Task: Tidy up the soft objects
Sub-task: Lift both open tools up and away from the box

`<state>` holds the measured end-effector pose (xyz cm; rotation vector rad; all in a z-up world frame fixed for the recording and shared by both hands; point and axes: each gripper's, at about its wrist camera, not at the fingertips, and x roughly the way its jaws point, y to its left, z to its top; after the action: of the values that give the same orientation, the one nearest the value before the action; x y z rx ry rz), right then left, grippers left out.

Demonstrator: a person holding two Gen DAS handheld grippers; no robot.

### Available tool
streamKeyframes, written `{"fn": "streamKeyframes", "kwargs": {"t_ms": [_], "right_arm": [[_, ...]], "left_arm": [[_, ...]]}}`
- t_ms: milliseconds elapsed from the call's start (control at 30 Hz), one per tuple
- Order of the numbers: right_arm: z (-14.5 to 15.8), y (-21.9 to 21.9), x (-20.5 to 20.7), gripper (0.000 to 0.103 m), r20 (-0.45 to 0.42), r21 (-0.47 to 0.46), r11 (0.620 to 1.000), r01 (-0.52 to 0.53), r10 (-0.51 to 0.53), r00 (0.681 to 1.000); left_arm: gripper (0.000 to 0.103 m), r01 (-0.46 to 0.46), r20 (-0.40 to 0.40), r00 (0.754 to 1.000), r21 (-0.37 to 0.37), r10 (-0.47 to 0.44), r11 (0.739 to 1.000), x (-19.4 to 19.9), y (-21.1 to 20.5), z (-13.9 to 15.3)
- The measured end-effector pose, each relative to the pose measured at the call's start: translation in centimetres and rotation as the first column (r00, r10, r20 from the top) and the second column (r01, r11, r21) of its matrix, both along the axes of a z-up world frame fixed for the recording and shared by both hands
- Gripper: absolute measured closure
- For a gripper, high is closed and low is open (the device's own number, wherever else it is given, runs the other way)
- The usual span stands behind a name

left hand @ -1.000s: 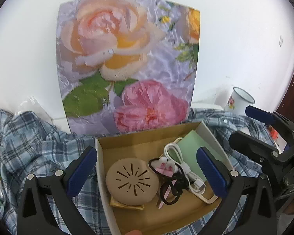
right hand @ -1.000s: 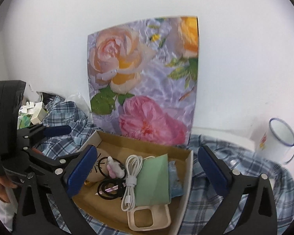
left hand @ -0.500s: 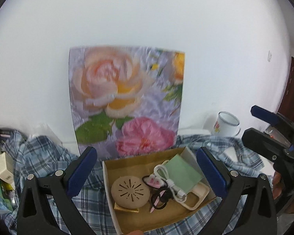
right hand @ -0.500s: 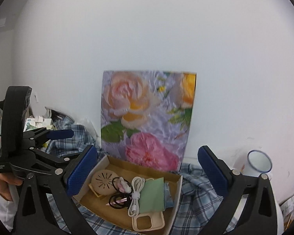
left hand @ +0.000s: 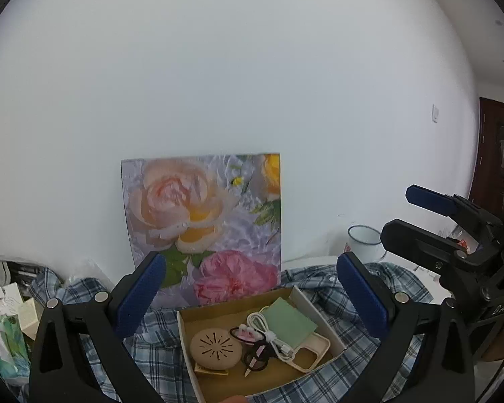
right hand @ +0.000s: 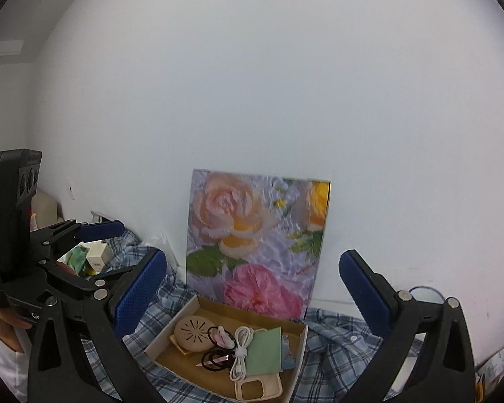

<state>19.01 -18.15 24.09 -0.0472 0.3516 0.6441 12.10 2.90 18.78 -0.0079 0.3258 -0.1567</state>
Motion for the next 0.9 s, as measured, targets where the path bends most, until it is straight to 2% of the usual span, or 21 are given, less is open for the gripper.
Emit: {"fn": "streamKeyframes", "kwargs": {"t_ms": [300, 700, 900], "right_arm": [[2.5, -1.0, -2.5, 0.0, 0.056, 0.025, 1.0, -0.01, 0.008, 0.998], [4.7, -2.1, -4.9, 0.0, 0.114, 0.027, 0.999, -0.026, 0.023, 0.993], [5.0, -2.9, -7.3, 0.0, 0.157, 0.003, 1.0, 0.006, -0.007, 0.988]], "left_arm": [[0.0, -0.004, 0.102, 0.995, 0.018, 0.002, 1.0, -3.5, -1.0, 2.2], [0.0, 0.008, 0.147, 0.989, 0.027, -0.012, 1.0, -5.9, -1.7, 4.1], [0.0, 0.003, 0.153, 0.988, 0.039, -0.009, 0.999, -7.8, -2.5, 4.1]]}}
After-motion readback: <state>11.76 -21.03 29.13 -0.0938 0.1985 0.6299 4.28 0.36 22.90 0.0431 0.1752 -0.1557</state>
